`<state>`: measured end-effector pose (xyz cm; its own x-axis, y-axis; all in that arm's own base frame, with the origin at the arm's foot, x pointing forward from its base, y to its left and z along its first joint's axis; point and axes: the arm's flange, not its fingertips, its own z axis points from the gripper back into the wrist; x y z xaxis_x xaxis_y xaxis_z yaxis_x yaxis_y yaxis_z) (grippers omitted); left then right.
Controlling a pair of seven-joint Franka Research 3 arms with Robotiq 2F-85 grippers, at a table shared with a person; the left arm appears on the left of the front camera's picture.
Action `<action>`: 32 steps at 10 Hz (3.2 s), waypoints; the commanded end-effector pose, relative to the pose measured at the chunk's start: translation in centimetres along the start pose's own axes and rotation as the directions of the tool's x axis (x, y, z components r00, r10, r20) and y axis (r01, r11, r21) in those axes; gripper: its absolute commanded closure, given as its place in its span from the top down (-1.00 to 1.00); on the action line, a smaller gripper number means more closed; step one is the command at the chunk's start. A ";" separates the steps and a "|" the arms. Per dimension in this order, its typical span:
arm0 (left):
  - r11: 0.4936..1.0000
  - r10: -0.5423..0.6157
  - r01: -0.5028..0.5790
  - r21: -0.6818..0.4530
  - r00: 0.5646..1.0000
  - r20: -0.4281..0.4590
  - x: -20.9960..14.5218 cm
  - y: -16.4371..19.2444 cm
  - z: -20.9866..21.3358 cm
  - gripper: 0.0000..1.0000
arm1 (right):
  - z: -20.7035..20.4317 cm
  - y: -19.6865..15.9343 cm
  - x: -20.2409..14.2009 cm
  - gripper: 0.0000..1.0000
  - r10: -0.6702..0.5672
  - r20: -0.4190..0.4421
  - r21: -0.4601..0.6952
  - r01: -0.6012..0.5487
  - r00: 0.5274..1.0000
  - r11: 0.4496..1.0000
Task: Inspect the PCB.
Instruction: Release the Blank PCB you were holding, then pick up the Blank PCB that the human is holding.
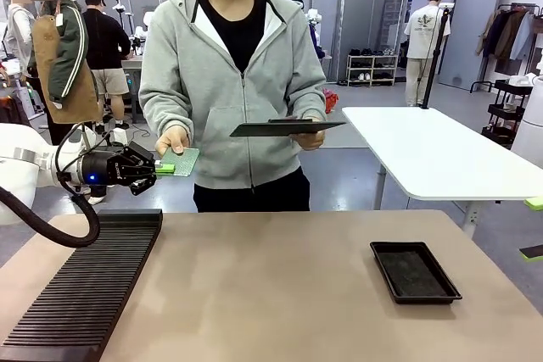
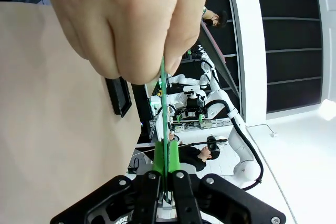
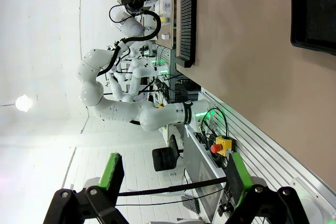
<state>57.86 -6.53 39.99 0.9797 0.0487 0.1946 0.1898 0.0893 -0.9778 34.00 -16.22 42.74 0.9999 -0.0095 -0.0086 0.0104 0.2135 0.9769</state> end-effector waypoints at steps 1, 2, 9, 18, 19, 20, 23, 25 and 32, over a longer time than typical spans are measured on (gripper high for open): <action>1.000 -0.008 0.008 0.004 1.000 0.004 -0.1 -0.2 0.0 -0.95 | 0.1 0.1 0.1 1.00 -0.004 0.002 -0.001 0.004 1.000 1.000; 1.000 0.000 0.000 0.000 1.000 0.000 0.0 0.0 0.0 -0.95 | 0.1 0.1 0.1 1.00 -0.004 0.002 -0.001 0.004 1.000 1.000; 1.000 0.008 -0.009 -0.016 0.999 -0.034 -0.2 -1.4 0.0 0.25 | 0.1 0.1 0.1 1.00 -0.004 0.002 -0.001 0.004 1.000 1.000; 1.000 -0.007 0.006 -0.015 1.000 -0.014 -0.1 -1.1 -0.1 0.89 | 0.1 0.1 0.1 1.00 -0.004 0.002 -0.001 0.004 1.000 1.000; 1.000 -0.007 0.006 -0.015 1.000 -0.014 -0.1 -1.1 -0.1 0.89 | 0.1 0.1 0.1 1.00 -0.004 0.002 -0.001 0.004 1.000 1.000; 1.000 -0.007 0.006 -0.015 1.000 -0.014 -0.1 -1.1 -0.1 0.89 | 0.1 0.1 0.1 1.00 -0.004 0.002 -0.001 0.004 1.000 1.000; 1.000 -0.007 0.006 -0.015 1.000 -0.014 -0.1 -1.1 -0.1 0.89 | 0.1 0.1 0.1 1.00 -0.004 0.002 -0.001 0.004 1.000 1.000; 1.000 -0.007 0.006 -0.015 1.000 -0.014 -0.1 -1.1 -0.1 0.89 | 0.1 0.1 0.1 1.00 -0.004 0.002 -0.001 0.004 1.000 1.000; 1.000 -0.007 0.006 -0.015 1.000 -0.014 -0.1 -1.1 -0.1 0.89 | 0.1 0.1 0.1 1.00 -0.004 0.002 -0.001 0.004 1.000 1.000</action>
<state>57.49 -6.71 40.93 0.9796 0.0263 0.1991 0.1968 0.0715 -0.9778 34.00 -16.22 42.74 0.9999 -0.0095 -0.0086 0.0104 0.2135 0.9769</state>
